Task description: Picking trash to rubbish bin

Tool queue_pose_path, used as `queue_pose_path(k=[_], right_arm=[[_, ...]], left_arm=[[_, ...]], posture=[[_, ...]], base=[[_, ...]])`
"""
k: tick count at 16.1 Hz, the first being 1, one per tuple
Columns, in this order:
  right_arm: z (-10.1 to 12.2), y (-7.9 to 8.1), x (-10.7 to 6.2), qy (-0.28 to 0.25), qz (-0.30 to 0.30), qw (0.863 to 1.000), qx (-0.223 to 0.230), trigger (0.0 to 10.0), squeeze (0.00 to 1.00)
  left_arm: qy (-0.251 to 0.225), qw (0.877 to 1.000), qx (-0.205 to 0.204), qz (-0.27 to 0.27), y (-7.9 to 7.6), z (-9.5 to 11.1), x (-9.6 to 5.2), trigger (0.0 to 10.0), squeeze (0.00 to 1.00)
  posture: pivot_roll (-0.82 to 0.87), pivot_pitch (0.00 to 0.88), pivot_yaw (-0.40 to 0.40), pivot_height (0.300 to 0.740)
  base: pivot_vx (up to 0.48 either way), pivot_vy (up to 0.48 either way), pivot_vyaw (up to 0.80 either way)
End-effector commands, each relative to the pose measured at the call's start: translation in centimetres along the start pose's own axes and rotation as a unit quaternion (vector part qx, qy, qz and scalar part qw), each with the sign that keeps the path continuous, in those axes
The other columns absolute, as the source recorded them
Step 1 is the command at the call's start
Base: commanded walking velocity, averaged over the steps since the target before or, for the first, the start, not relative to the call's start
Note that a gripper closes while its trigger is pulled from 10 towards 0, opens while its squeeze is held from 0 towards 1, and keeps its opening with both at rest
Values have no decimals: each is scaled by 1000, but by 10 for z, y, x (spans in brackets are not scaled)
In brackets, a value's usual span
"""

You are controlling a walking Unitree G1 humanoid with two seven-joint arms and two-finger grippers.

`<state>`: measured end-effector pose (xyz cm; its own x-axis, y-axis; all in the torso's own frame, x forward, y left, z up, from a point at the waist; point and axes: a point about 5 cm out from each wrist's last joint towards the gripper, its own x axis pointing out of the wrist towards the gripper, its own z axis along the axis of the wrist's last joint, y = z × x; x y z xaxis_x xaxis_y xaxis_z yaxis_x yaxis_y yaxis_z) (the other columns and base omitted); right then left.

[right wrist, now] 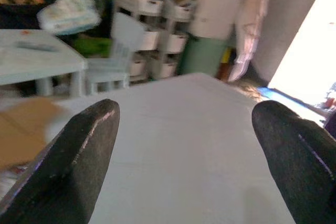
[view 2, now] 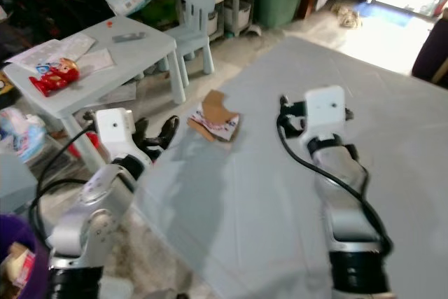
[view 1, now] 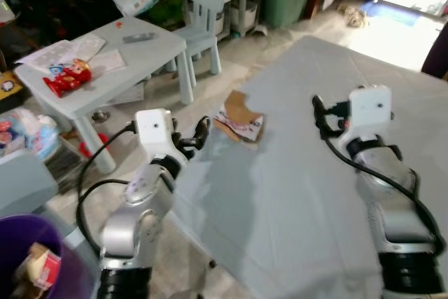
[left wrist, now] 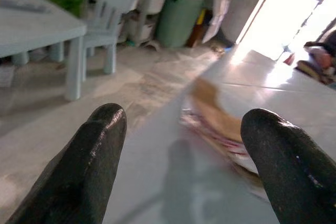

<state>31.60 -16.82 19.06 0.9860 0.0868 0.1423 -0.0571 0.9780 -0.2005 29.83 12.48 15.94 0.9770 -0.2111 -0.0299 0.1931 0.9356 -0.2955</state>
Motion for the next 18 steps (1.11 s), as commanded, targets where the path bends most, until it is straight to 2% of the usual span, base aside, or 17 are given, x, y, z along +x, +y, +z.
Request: queue_pose_path(k=[1,5,9,14,18], right_arm=[[0,-5,-1,1,-8,1000,-5,10000,0],[1,-5,-2,3,-1,1000,-7,10000,0],[6,-11,-4,1,9,1000,-14,10000,0],[9,-11,-9,3,21,1000,-15,10000,0],[11,-1,-15,10,71,997,14,10000,0]], left_arm=[[6,1000,-3,-1,-2,-2,0,10000,0],[34,999,-7,-14,-8,-10,4,10000,0],[54,998,-19,-14,-15,-16,15,10000,0],[57,998,-25,-22,-27,-16,47,10000,0],[75,997,-33,8,-23,-19,62,10000,0]], posture=[[4,148,-22,740],[2,149,-22,740],[-25,150,-26,740],[-63,151,-23,740],[-83,156,-20,740]], base=[[0,0,0],[0,0,0],[0,0,0],[0,0,0],[0,0,0]])
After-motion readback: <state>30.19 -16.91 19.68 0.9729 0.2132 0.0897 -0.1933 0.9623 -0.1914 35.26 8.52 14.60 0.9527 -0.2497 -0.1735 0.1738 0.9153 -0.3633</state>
